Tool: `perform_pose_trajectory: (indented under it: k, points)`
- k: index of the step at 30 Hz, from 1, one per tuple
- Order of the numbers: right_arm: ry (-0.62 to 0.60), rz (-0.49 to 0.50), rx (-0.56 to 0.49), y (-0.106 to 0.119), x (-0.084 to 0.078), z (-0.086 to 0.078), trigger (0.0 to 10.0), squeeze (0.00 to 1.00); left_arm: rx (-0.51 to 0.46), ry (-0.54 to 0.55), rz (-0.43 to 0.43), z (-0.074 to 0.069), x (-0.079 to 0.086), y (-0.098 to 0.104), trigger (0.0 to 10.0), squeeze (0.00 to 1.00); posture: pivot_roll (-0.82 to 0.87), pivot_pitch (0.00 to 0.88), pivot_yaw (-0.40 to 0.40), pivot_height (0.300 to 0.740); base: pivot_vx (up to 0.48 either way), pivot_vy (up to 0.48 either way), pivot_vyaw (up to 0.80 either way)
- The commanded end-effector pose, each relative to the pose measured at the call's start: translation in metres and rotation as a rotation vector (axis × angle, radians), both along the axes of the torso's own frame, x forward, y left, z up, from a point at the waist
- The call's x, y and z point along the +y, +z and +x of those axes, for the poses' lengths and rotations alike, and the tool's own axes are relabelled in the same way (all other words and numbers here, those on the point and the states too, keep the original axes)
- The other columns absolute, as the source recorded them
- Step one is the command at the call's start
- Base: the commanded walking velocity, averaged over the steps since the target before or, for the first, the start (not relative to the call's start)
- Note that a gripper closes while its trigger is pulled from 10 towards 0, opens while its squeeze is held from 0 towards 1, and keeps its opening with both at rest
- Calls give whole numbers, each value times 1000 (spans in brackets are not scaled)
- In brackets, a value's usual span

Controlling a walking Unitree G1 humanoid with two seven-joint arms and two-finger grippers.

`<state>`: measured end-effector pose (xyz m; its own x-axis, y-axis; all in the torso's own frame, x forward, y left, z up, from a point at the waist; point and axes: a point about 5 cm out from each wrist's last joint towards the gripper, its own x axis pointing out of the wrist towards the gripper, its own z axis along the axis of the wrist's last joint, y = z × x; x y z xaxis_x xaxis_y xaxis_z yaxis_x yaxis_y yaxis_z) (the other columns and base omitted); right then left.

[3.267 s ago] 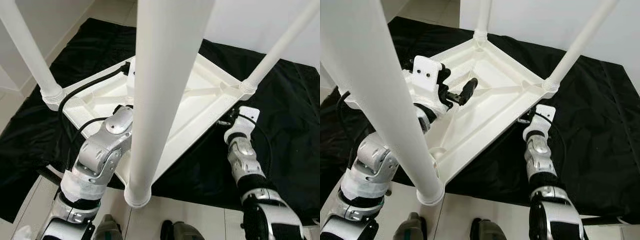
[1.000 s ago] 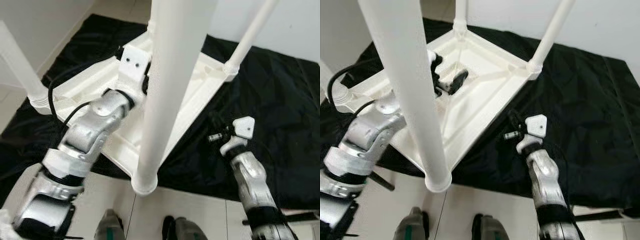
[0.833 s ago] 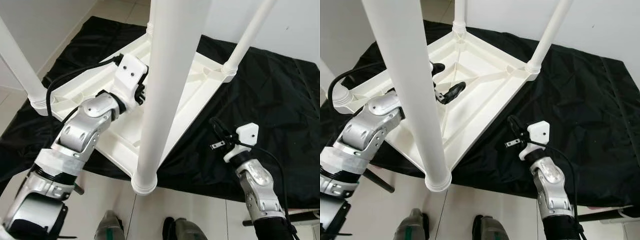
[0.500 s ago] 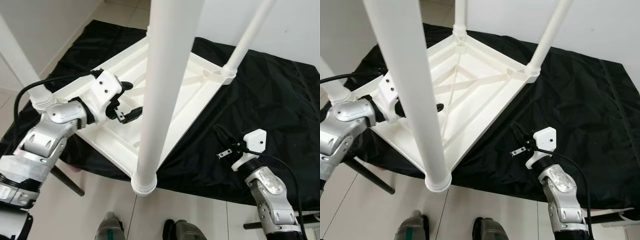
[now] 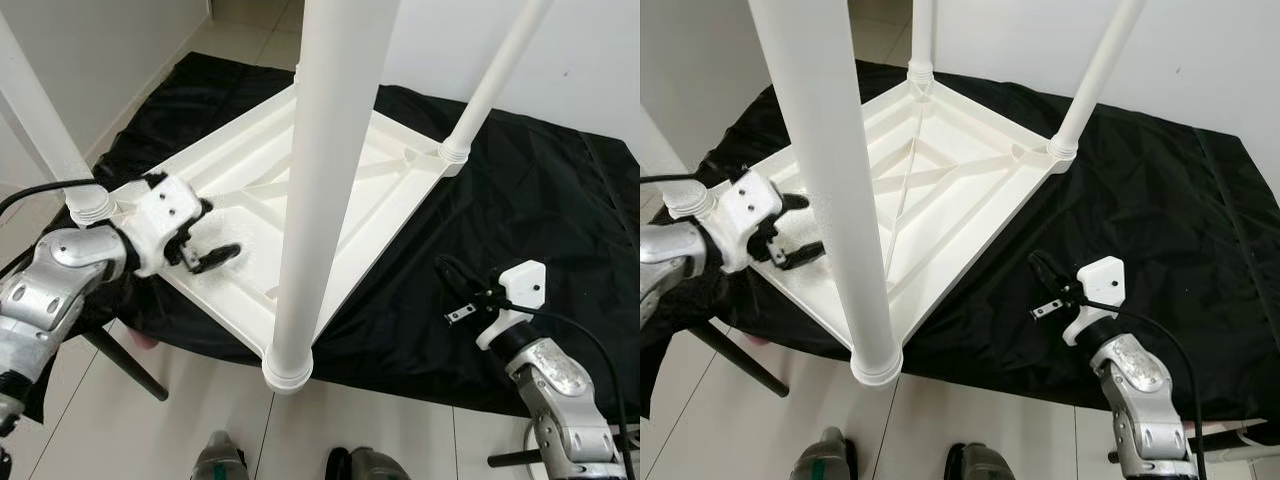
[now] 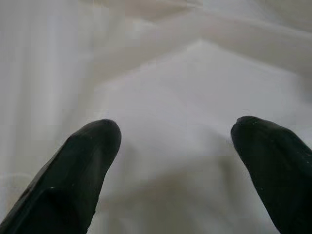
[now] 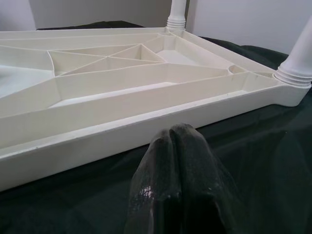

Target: Building children table

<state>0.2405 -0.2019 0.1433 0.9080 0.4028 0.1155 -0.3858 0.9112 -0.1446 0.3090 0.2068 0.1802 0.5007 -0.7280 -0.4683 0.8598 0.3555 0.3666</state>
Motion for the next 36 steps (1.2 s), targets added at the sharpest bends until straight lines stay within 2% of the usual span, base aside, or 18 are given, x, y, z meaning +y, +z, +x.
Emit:
perform_pose_trajectory:
  k: [1,12,19,23,24,27,36]
  points:
    - [-8,-1,18,-1,-3,-2,10000,0,186,-273,93,-17,-5,-9,10000,0,112,63,-58,740,0,0,0]
    - [-9,-10,20,1,-5,0,10000,0,179,-336,154,-18,-5,-10,10000,0,121,47,-42,740,0,0,0]
    - [-16,-20,3,5,-5,3,10000,0,101,-353,153,-2,-21,-10,10000,0,98,35,-10,740,0,0,0]
    - [-19,-19,1,5,-5,3,10000,0,92,-360,150,2,-23,-10,10000,0,95,34,-6,740,0,0,0]
    - [-27,-20,-3,5,-4,0,10000,0,79,-378,149,11,-31,-10,10000,0,74,28,23,740,0,0,0]
    - [-32,-20,-6,5,-4,-1,10000,0,83,-394,146,15,-36,-11,10000,0,66,25,40,740,0,0,0]
    - [-38,-22,-13,6,-2,-3,10000,0,111,-429,168,18,-37,-16,10000,0,52,27,67,740,0,0,0]
